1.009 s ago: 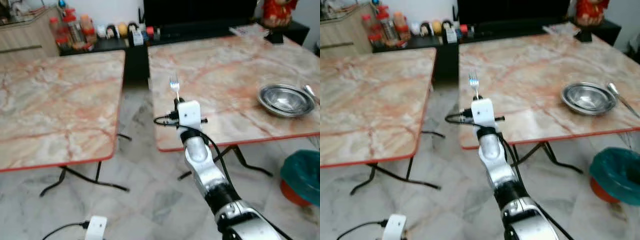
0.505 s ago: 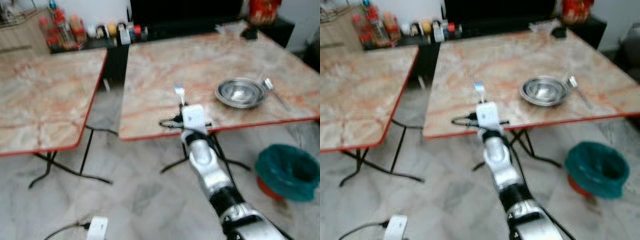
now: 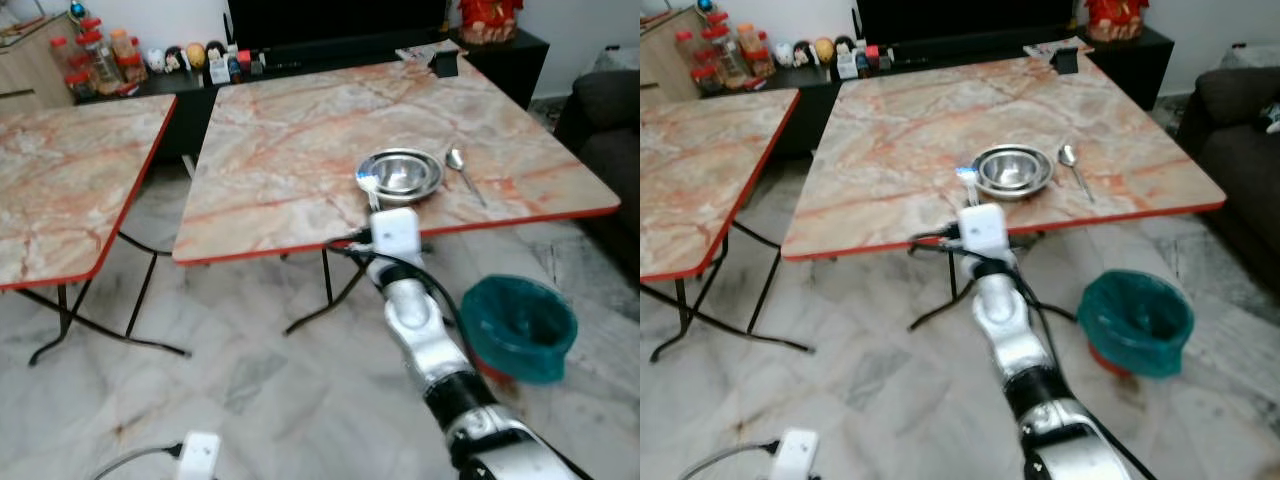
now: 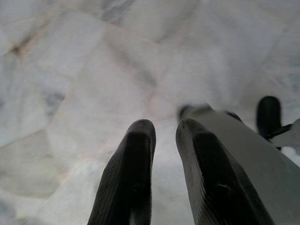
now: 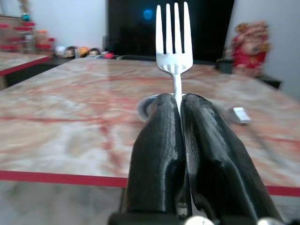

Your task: Setting the table

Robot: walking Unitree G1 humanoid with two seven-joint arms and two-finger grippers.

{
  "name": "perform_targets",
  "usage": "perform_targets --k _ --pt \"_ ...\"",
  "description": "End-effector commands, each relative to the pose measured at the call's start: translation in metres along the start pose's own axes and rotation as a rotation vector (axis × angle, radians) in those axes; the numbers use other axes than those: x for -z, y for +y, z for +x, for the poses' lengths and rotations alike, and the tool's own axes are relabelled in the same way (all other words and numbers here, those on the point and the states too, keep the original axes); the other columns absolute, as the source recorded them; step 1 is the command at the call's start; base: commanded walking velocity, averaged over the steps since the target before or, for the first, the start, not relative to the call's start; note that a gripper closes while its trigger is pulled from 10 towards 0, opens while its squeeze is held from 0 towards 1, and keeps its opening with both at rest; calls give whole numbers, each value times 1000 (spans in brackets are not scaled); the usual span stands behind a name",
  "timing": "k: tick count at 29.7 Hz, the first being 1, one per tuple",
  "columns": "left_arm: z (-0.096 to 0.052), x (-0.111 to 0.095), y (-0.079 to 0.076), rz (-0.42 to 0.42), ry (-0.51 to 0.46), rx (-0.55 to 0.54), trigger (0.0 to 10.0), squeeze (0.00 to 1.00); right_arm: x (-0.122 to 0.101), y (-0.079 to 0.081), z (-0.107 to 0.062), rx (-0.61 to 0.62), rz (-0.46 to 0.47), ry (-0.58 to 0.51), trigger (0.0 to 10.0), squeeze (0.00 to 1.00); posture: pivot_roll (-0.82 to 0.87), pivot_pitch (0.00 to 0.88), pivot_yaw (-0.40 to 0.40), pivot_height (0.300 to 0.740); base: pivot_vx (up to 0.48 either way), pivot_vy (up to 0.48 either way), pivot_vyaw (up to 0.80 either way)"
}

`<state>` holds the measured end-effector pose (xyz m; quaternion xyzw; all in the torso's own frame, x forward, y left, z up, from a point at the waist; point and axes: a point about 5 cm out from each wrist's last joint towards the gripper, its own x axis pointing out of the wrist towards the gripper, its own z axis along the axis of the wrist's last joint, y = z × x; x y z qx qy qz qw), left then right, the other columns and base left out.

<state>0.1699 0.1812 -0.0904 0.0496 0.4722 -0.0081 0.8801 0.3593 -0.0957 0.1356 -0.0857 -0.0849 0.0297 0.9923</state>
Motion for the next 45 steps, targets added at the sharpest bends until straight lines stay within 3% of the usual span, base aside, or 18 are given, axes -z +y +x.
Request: perform_targets --k 1,14,45 --pt "-1 1 11 6 9 -30 10000 0 -6 13 1 -32 16 -12 10000 0 -49 30 85 740 0 -289 0" --pt "0 -4 12 -36 -29 -36 10000 0 -5 10 2 -22 16 -5 10000 0 -52 30 88 740 0 0 0" --pt "0 -7 11 -27 -34 -28 10000 0 -10 15 3 -56 -9 -29 10000 0 -53 26 86 740 429 0 0"
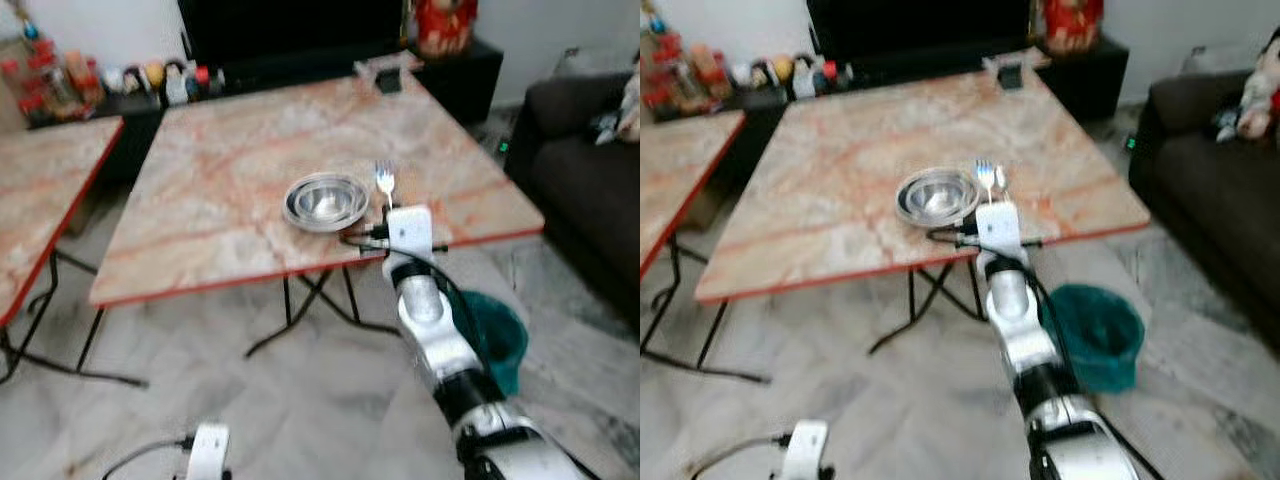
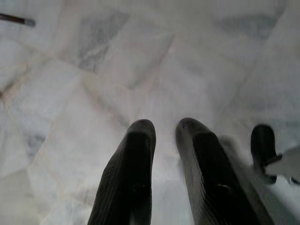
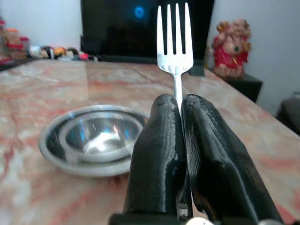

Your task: Setting the table

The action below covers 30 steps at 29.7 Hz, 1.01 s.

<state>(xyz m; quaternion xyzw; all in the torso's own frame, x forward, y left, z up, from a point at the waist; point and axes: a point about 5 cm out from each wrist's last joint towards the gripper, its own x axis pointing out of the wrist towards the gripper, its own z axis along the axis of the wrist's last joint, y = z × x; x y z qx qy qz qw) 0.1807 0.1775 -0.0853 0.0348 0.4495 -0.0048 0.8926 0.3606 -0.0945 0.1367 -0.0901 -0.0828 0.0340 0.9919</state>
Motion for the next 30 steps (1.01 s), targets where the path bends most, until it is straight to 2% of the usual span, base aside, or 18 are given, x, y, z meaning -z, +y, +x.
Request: perform_targets --k 1,10,20,30 --pt "-2 4 13 4 18 -34 10000 0 -9 15 2 -49 -2 -36 10000 0 -53 26 86 740 439 0 0" --pt "-2 4 13 5 19 -34 10000 0 -10 14 2 -52 -2 -42 10000 0 -54 26 87 740 435 0 300" --pt "-1 3 13 -3 12 -34 10000 0 -10 16 2 -61 0 -46 10000 0 -55 23 86 740 434 0 85" --pt "-1 2 12 2 5 -32 10000 0 -10 14 2 -54 4 -43 10000 0 -59 24 88 740 0 0 0"
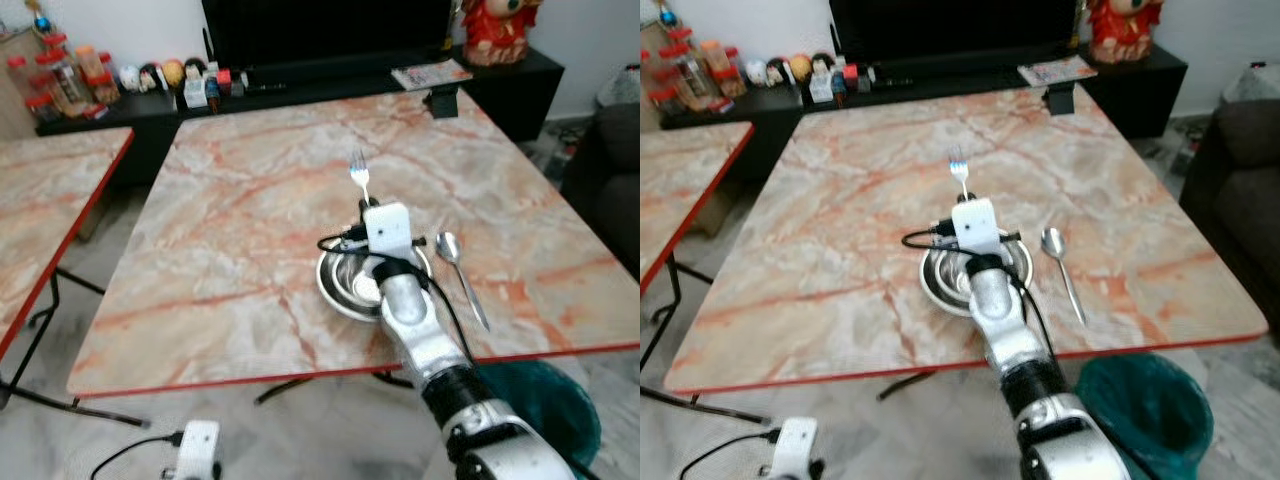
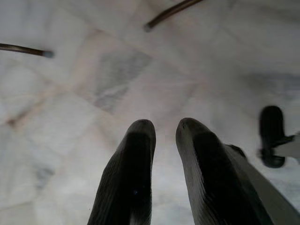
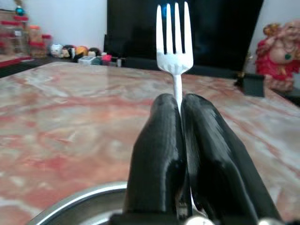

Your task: Setting the table

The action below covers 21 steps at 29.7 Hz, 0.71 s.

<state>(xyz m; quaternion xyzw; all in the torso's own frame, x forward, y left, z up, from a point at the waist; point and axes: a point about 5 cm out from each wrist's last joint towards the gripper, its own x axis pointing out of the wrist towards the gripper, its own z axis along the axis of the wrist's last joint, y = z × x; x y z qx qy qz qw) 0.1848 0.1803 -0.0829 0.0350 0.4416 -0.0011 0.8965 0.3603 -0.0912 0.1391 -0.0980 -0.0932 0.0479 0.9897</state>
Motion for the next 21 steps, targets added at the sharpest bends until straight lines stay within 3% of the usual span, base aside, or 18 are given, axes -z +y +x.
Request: perform_targets --k 1,8,21 --pt "-2 6 10 8 22 -30 10000 0 -7 11 2 -27 17 -21 10000 0 -60 24 88 740 0 0 0" --pt "-2 6 11 20 24 -41 10000 0 -5 12 1 -37 -3 -15 10000 0 -59 25 88 740 0 0 0" --pt "-3 9 12 20 32 -47 10000 0 -5 12 0 -35 -2 -15 10000 0 -58 27 86 740 0 -245 0"
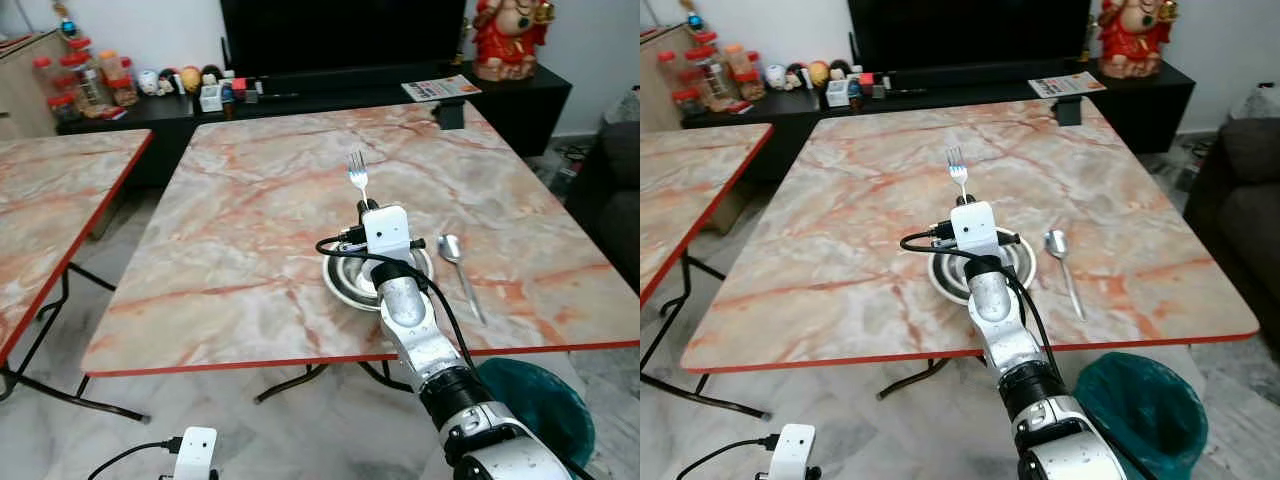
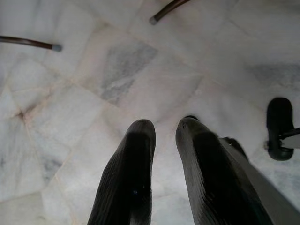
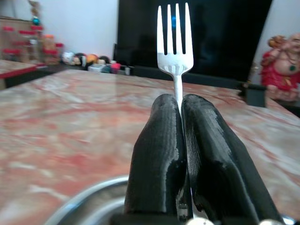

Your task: Setting the table

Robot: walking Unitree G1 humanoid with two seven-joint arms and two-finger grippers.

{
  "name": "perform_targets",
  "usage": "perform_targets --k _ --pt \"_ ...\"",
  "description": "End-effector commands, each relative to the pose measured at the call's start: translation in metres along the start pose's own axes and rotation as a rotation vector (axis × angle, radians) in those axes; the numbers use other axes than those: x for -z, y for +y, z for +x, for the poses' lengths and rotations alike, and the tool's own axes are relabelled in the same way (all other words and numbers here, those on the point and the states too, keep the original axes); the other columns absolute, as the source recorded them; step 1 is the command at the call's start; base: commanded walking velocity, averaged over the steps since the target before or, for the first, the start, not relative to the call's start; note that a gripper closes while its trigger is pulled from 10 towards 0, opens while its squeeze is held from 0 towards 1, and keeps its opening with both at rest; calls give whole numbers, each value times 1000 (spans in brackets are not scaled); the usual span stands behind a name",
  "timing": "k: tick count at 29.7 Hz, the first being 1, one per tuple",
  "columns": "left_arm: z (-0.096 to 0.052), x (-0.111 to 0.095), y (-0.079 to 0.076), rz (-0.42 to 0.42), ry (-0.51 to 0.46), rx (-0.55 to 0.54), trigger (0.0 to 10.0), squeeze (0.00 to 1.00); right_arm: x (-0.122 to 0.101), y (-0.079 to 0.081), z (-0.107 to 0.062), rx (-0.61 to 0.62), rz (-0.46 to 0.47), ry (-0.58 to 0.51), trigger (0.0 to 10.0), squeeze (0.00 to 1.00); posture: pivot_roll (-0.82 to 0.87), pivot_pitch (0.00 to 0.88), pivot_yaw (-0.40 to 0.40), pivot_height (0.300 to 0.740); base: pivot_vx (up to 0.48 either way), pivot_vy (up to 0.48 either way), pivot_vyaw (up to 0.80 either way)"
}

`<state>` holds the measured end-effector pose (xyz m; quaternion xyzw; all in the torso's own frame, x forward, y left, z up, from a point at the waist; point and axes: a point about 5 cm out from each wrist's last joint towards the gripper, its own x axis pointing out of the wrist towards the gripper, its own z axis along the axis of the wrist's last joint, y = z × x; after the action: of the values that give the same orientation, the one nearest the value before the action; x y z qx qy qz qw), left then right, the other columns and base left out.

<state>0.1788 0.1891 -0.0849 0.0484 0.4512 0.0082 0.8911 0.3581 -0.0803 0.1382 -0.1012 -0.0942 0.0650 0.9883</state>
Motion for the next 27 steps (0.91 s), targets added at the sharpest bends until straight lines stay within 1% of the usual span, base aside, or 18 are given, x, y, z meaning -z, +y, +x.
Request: perform_targets --k 1,6,24,27 --pt "-1 3 4 4 10 -19 10000 0 -3 1 2 -1 0 -8 10000 0 -59 27 86 740 0 -247 0" --pt "-1 3 4 5 9 -19 10000 0 -3 1 2 0 2 -8 10000 0 -58 28 87 740 0 -256 0" --pt "-1 3 5 3 9 -22 10000 0 -4 1 2 0 4 -9 10000 0 -57 28 85 740 244 -292 0" --pt "-1 2 5 -2 5 -21 10000 0 -2 0 -1 33 13 3 10000 0 -58 27 85 740 242 -303 0"
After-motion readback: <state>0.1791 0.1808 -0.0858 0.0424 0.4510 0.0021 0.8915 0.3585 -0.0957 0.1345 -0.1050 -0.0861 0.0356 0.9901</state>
